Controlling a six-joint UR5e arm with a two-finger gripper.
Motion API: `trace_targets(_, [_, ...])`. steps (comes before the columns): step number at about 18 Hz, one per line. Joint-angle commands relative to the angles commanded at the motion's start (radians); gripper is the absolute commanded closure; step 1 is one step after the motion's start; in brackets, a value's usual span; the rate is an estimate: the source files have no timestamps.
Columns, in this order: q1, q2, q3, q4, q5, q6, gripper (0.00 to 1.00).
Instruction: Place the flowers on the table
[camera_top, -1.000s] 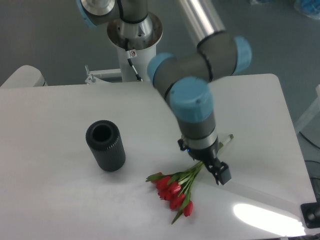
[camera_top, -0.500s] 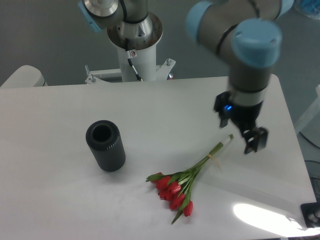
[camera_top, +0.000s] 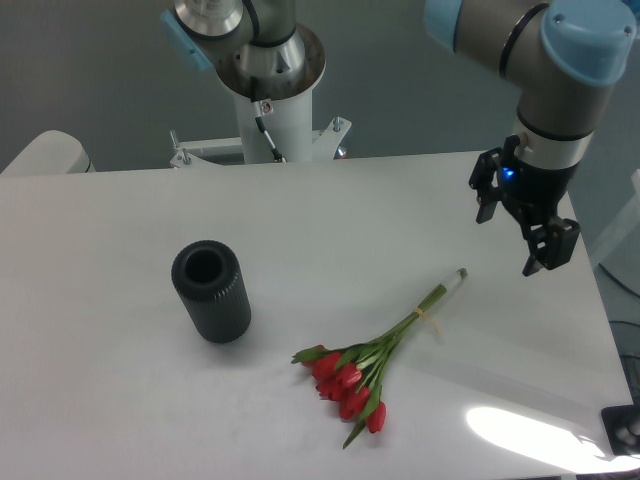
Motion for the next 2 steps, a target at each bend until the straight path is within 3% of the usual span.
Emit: trace_targets(2, [-0.003, 0.000, 0.000, 0.000, 0.000, 0.000, 0.01])
